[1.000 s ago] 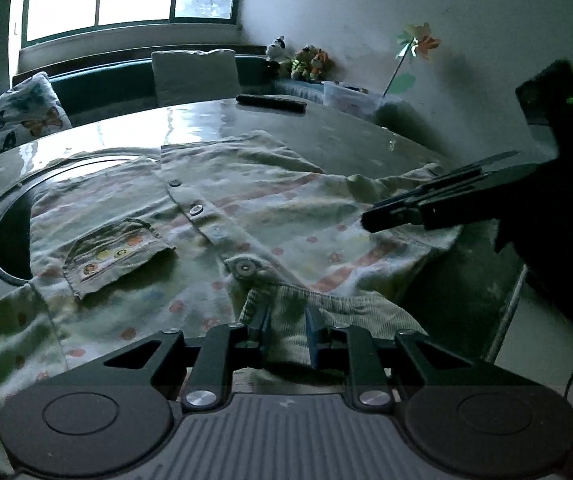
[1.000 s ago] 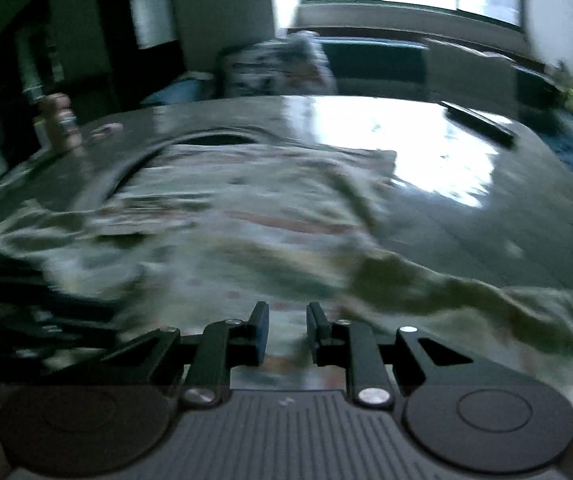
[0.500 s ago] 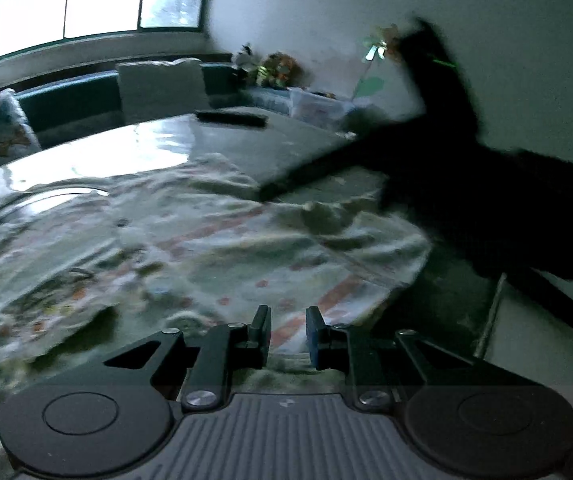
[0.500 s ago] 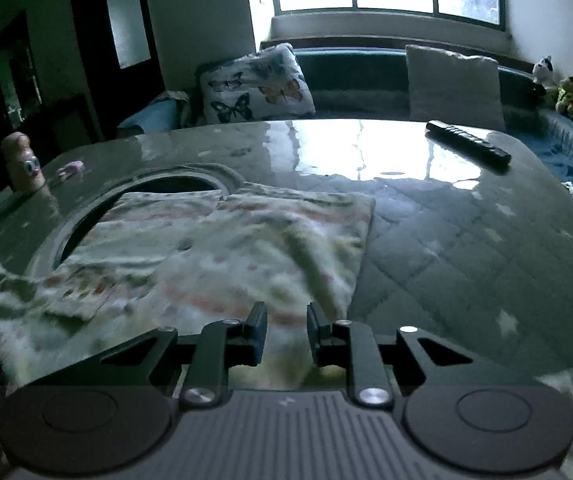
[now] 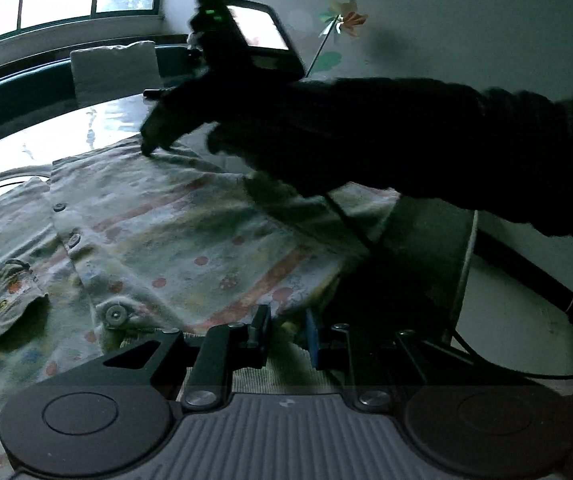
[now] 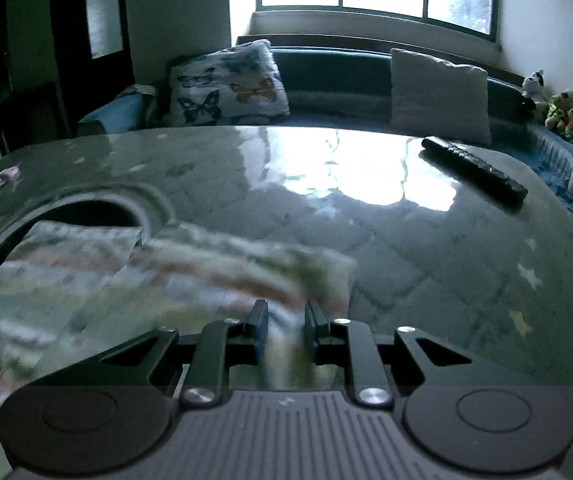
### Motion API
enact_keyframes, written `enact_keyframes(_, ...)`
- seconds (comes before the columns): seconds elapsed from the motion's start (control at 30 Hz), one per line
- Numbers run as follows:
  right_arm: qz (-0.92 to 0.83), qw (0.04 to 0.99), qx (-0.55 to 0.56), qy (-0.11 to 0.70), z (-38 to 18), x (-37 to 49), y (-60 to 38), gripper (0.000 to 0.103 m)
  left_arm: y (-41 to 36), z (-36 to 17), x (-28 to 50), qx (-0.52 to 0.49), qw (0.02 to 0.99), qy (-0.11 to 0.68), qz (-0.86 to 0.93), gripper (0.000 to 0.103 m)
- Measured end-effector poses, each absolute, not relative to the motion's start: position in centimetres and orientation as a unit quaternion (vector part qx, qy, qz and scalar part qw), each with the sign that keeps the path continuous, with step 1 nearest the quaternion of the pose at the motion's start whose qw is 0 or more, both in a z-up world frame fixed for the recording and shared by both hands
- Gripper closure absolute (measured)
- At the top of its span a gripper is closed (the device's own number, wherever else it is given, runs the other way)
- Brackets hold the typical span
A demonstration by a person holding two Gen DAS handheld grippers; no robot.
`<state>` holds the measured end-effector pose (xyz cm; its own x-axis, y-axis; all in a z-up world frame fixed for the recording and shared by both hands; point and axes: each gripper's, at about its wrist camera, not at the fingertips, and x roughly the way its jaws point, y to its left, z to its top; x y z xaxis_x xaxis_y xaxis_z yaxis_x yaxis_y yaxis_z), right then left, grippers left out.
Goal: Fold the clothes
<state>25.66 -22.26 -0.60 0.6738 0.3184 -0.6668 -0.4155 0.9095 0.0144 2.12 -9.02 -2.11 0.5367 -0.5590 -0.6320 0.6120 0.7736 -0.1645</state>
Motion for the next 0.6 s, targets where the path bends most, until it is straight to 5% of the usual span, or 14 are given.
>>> enact_keyframes(0.37, 0.21, 0.914, -0.071, 0.34, 2.8, 23.3, -24.6, 0.082, -8.6, -1.0, 2.1, 0.03, 0.887, 0.333, -0.319, 0.082)
enact_keyframes(0.6, 0.157, 0.925, -0.081, 0.337, 3.6, 15.8, -31.2, 0.071, -8.2, -0.1, 2.8, 0.017, 0.902, 0.327, -0.282, 0.082)
